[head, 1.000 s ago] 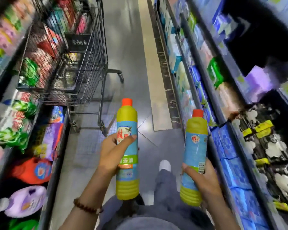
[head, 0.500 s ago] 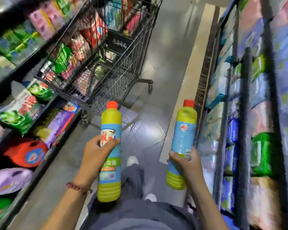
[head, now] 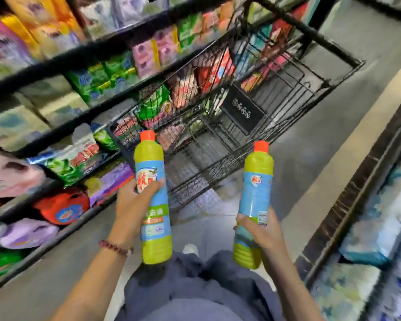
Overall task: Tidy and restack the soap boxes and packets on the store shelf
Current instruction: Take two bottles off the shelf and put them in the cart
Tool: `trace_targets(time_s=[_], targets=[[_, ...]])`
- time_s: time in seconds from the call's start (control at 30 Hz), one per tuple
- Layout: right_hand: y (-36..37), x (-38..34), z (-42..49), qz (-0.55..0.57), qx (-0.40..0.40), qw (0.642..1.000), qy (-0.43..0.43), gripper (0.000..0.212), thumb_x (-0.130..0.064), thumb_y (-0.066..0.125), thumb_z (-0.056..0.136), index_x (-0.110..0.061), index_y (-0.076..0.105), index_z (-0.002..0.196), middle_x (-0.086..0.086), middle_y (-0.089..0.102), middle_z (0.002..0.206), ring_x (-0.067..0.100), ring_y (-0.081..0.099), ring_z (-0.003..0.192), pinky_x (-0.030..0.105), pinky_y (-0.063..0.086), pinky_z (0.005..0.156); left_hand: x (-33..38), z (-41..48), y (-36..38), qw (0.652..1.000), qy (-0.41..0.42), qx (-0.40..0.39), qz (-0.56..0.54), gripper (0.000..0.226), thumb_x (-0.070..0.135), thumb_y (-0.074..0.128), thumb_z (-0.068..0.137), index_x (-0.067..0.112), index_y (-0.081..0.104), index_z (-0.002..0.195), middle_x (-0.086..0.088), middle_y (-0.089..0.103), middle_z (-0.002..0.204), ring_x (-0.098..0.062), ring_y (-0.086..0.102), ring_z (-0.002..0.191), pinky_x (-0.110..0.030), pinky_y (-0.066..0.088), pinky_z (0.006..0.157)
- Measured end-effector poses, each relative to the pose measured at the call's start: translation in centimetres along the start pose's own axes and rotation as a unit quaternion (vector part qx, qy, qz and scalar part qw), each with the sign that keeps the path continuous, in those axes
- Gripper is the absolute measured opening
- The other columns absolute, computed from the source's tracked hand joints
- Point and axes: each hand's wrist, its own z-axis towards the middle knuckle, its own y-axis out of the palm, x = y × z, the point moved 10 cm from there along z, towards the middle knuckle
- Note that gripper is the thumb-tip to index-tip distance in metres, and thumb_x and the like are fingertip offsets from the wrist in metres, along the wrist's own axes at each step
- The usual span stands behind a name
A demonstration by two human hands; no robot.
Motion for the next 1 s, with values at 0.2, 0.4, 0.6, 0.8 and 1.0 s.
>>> trace_targets(time_s=[0.2, 0.4, 0.6, 0.8, 1.0], targets=[[6.5, -5.4, 9.9, -0.021, -0.157, 0.987, 0.029, 0.037, -0.017, 0.076, 0.068, -0.015, 0.057, 0.1, 0.011, 0.063, 0.083, 0.029, 0.061, 0.074, 0.049, 0.052, 0.072, -0.4, 5.5, 0.3, 0.99, -0.046, 0.112, -0.073, 0.01, 0.015, 0.071, 0.079, 0.011, 0.063, 0.084, -0.024, 0.066, 0.082, -0.034, 0.064, 0.07, -0.045, 0.054, 0.067], [12.2, -8.0, 19.3, -0.019, -0.283, 0.954, 0.092, 0.035, -0.006, 0.071, 0.077, -0.01, 0.056, 0.108, 0.007, 0.065, 0.077, 0.021, 0.061, 0.063, 0.032, 0.052, 0.056, -2.1, 10.4, 2.1, 0.96, -0.107, 0.222, -0.13, 0.012, 0.018, 0.072, 0.078, 0.011, 0.064, 0.083, -0.01, 0.07, 0.066, -0.019, 0.066, 0.052, -0.029, 0.053, 0.047], [18.5, -5.1, 28.2, -0.094, -0.329, 0.928, 0.147, 0.022, -0.002, 0.066, 0.079, -0.009, 0.058, 0.098, 0.01, 0.063, 0.075, 0.023, 0.059, 0.063, 0.036, 0.052, 0.063, -5.5, 17.6, 3.0, 0.943, -0.14, 0.278, -0.113, 0.011, 0.02, 0.076, 0.076, 0.018, 0.066, 0.076, -0.003, 0.07, 0.067, -0.016, 0.065, 0.056, -0.029, 0.054, 0.053], [24.1, 3.6, 33.9, -0.184, -0.336, 0.907, 0.175, 0.019, -0.002, 0.07, 0.078, -0.017, 0.06, 0.082, -0.008, 0.065, 0.055, 0.004, 0.06, 0.048, 0.016, 0.048, 0.046, -12.6, 24.6, 3.2, 0.945, -0.178, 0.266, -0.062, 0.021, 0.017, 0.077, 0.076, 0.006, 0.065, 0.09, -0.005, 0.065, 0.071, -0.008, 0.06, 0.052, -0.021, 0.048, 0.048], [26.9, 12.8, 36.8, -0.307, -0.347, 0.869, 0.175, 0.011, -0.002, 0.069, 0.078, -0.009, 0.065, 0.085, 0.014, 0.062, 0.078, 0.023, 0.058, 0.068, 0.039, 0.051, 0.067, -21.8, 28.8, 2.3, 0.926, -0.262, 0.271, 0.025, 0.025, 0.027, 0.079, 0.075, 0.008, 0.067, 0.084, -0.007, 0.062, 0.071, -0.016, 0.062, 0.064, -0.025, 0.052, 0.06]])
